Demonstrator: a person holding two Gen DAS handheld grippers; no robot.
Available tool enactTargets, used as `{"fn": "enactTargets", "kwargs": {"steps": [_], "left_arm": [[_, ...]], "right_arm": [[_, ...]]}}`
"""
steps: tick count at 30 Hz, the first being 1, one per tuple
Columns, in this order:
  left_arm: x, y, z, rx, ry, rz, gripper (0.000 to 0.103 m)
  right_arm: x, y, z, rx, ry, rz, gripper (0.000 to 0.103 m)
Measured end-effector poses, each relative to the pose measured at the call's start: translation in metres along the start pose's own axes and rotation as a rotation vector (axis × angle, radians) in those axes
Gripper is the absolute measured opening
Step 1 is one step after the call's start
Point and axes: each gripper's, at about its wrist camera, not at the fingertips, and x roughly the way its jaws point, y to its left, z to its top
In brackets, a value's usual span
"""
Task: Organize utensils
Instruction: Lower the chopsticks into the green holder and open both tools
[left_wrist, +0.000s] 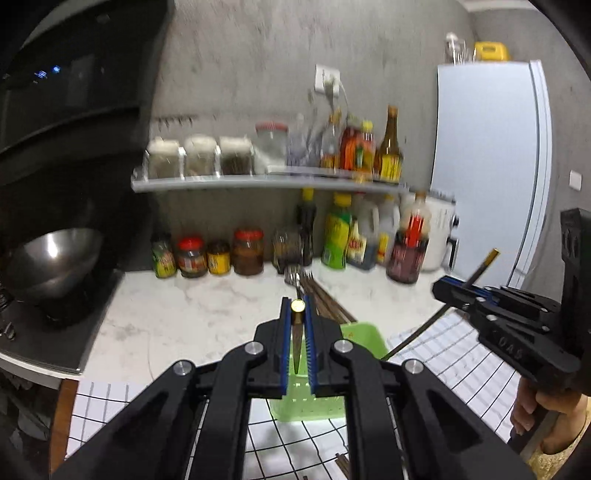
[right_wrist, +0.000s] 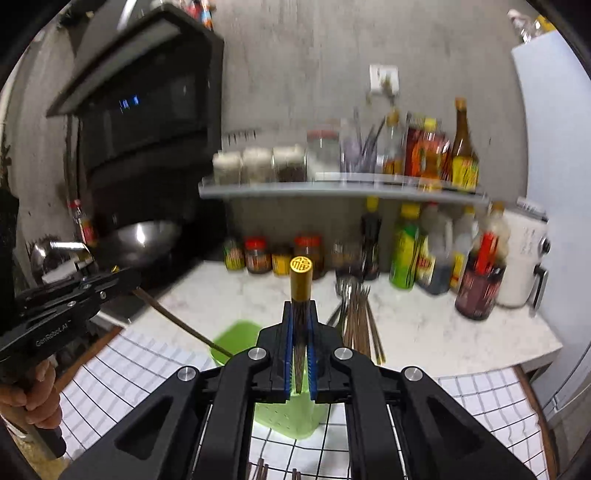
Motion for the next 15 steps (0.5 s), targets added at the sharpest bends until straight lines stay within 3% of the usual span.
{"fn": "enactTargets", "kwargs": {"steps": [4,7,9,11,15], "left_arm": [[0.029,-0.003,-0.008,0.008,0.063,-0.012,0.007],[0.035,-0.002,-0.01,-0.006,0.068,0.008,0.007],[0.027,0.002,-0.009,-0.031,0.061,-0.007,0.015],[0.012,0.005,-0.008,-0.042,0.035,0.004,0.041],[-0.037,0.003,-0.02,-0.017,0.006,0.071,0.043]], "right_arm": [[0.033,-0.001,-0.007,0.009,0.083,0.015,0.007],[0.039,-0.004,-0.007,0.022,0.105,0.01,0.012],[0.026,-0.009,-0.008,0.039,0.087,0.008,0.026],[0.004,-0.013,-0.01,0.037,0.06,0.002,0.047],[-0.049,-0.021,-0.03,0.013,0.036,-0.032,0.05]]}}
